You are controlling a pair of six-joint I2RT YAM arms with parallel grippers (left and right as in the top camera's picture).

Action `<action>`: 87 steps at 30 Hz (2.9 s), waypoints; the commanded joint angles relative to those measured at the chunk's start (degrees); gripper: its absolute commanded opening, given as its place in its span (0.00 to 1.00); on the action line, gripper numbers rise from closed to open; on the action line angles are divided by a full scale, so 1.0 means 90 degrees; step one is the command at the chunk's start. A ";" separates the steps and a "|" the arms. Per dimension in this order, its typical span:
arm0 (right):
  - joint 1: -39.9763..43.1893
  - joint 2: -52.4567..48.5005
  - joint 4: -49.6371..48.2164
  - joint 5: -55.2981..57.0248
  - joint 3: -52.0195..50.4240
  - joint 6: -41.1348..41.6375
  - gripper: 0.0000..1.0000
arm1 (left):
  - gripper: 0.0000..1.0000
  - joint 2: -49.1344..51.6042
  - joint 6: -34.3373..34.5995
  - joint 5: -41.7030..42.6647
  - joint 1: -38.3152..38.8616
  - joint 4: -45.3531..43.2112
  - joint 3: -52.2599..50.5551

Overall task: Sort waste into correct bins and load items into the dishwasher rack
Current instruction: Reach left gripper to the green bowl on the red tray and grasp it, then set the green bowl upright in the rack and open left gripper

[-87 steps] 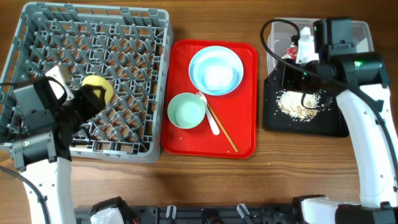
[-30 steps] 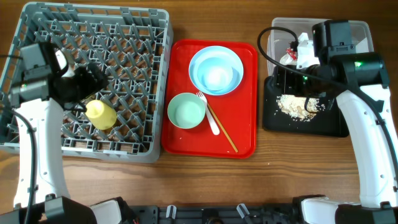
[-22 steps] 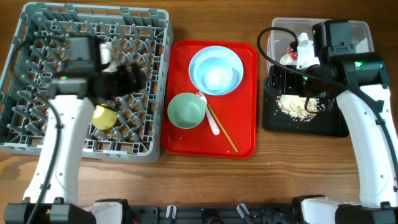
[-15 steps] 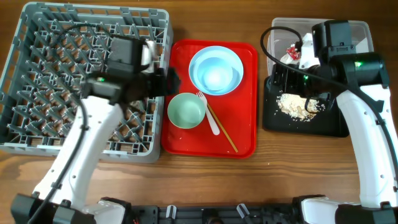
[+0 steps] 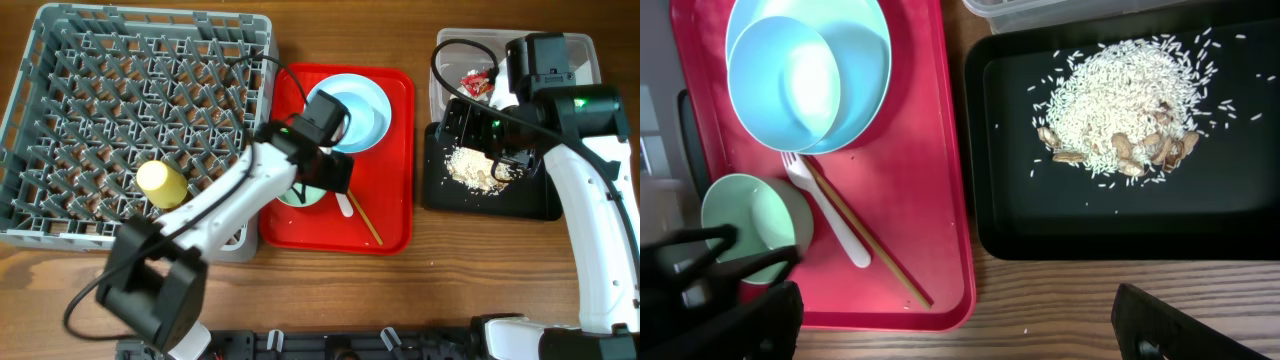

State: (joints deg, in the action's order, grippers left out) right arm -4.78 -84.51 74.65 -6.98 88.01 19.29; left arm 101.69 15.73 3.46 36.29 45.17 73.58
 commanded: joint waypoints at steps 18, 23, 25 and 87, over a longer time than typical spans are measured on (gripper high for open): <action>0.0017 0.0034 0.0143 0.0114 0.0061 0.0041 1.00 | 0.04 0.0957 0.0010 -0.0420 0.0379 -0.0015 0.0109; 0.0017 0.0034 0.0146 0.0114 0.0061 0.0044 1.00 | 0.04 0.0447 0.0010 -0.0418 0.0376 0.0313 0.0532; 0.0017 0.0034 0.0146 0.0114 0.0061 0.0041 1.00 | 0.04 0.0192 -0.0010 -0.0413 0.0355 0.0452 0.0702; 0.0017 0.0034 0.0308 0.0114 0.0061 0.0024 1.00 | 0.24 0.1268 -0.0707 0.7444 -0.7436 -0.0964 0.0821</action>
State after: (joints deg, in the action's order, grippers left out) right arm -4.78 -84.51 77.34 -6.98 88.01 19.29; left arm 112.31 10.33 75.92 -27.62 34.11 80.27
